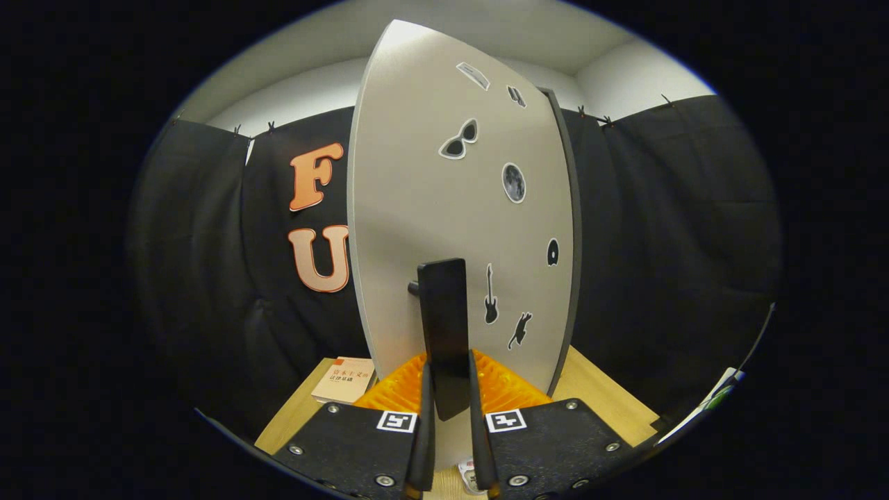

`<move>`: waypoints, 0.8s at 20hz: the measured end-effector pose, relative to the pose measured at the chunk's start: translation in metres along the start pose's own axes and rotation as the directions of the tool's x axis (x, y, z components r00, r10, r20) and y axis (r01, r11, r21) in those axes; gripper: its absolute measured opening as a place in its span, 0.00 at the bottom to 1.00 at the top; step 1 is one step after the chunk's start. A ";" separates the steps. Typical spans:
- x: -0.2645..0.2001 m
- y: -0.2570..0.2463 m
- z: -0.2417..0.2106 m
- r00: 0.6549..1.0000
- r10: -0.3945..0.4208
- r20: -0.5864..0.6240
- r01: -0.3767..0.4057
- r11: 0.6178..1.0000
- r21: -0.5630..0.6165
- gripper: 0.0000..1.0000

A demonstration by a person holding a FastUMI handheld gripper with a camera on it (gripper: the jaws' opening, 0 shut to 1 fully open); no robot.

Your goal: Open the shoe cabinet door, grab the shoes and put them into the shoe cabinet, then close the shoe cabinet door.

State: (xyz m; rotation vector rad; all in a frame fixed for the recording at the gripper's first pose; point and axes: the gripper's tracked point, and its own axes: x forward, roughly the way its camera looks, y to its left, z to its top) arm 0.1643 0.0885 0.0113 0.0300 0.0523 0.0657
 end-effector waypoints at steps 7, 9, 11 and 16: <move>-0.020 -0.030 -0.002 0.999 -0.051 0.015 0.051 0.998 0.029 0.18; -0.026 -0.037 -0.003 0.998 -0.065 0.017 0.064 0.997 0.038 0.15; -0.034 -0.054 -0.004 0.996 -0.087 0.012 0.086 0.996 0.026 0.15; -0.048 -0.092 -0.008 0.996 -0.093 0.019 0.092 0.995 0.031 0.15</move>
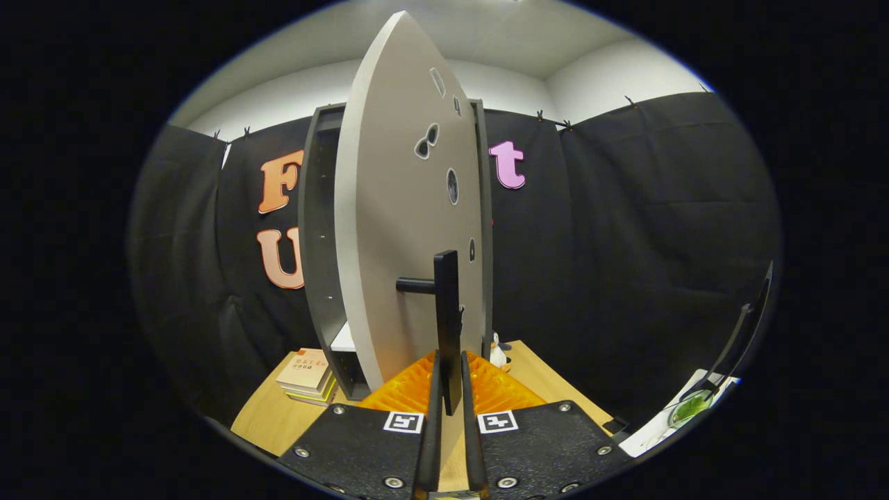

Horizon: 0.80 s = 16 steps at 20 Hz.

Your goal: Open the shoe cabinet door, grab the shoes and put them into the shoe cabinet, then close the shoe cabinet door.

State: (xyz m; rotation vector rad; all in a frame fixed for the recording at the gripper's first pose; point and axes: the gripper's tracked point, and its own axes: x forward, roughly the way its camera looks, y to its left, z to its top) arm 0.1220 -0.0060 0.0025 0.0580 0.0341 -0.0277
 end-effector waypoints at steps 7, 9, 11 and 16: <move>0.004 -0.065 0.000 0.999 -0.041 0.010 0.040 0.999 0.036 0.14; 0.007 -0.088 0.002 0.999 -0.049 0.012 0.048 0.997 0.063 0.11; 0.009 -0.109 0.002 0.999 -0.050 0.019 0.049 0.996 0.077 0.07; 0.007 -0.128 0.001 1.000 -0.027 0.013 0.026 0.999 0.042 0.06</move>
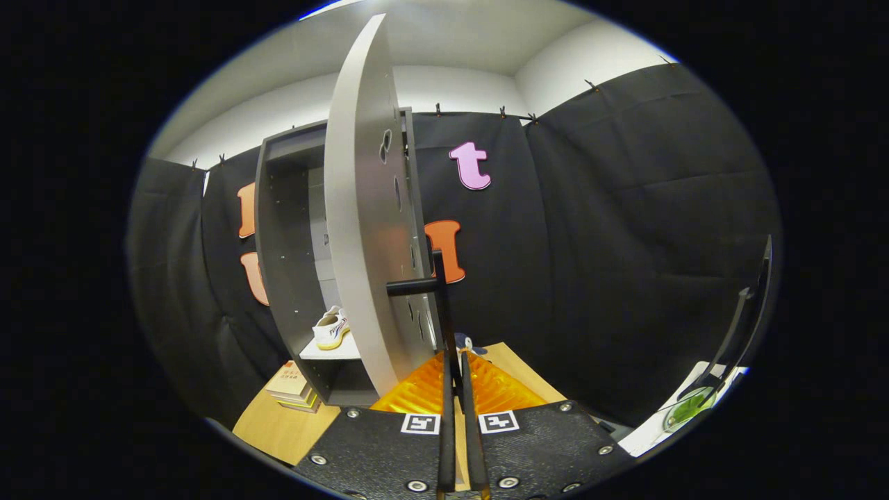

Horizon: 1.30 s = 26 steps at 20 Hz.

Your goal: Open the shoe cabinet door, grab the shoes and put them into the shoe cabinet, then close the shoe cabinet door.

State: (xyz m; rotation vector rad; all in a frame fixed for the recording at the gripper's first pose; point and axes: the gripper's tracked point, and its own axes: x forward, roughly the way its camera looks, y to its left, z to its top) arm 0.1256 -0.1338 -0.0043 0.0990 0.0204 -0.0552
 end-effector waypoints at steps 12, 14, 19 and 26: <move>-0.032 -0.029 0.001 0.996 -0.084 -0.006 0.084 0.996 -0.028 0.06; -0.041 -0.024 0.002 0.996 -0.088 0.002 0.088 0.995 -0.040 0.06; -0.061 0.005 0.005 0.998 -0.063 0.009 0.064 0.997 -0.050 0.06; -0.079 0.045 0.001 0.999 -0.036 0.004 0.036 0.997 -0.064 0.06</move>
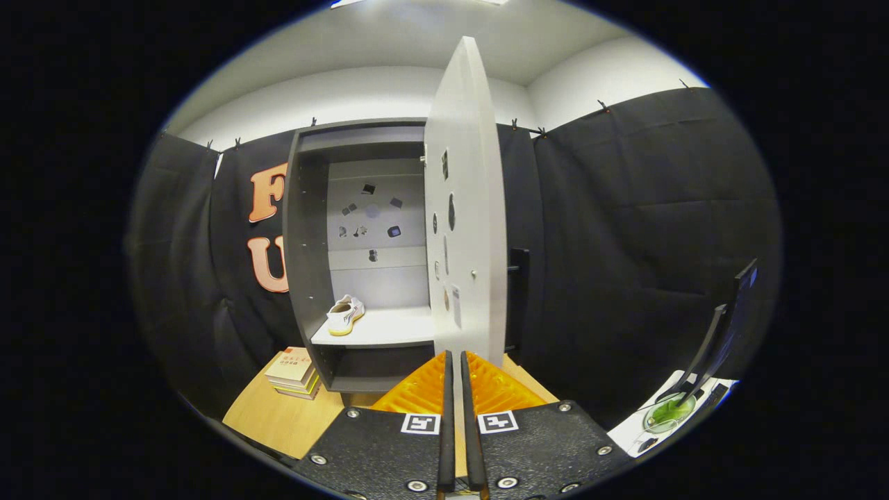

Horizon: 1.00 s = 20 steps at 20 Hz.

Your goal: Open the shoe cabinet door, grab the shoes and put them into the shoe cabinet, then close the shoe cabinet door.

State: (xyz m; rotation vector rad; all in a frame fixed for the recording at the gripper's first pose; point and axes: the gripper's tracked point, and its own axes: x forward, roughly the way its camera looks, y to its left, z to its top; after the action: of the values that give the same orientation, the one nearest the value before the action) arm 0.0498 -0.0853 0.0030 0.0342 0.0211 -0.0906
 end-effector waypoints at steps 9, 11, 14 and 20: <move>-0.011 0.061 -0.030 0.997 0.046 -0.060 -0.047 0.999 -0.010 0.06; -0.012 0.078 -0.050 0.993 0.060 -0.101 -0.061 0.998 0.001 0.09; 0.000 0.096 -0.106 0.983 0.077 -0.167 -0.079 0.997 -0.002 0.09; 0.006 0.163 -0.229 0.910 0.153 -0.385 -0.162 0.987 0.008 0.09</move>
State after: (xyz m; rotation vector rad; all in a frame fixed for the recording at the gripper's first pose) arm 0.0663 0.0847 -0.2207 0.0289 0.4139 0.0800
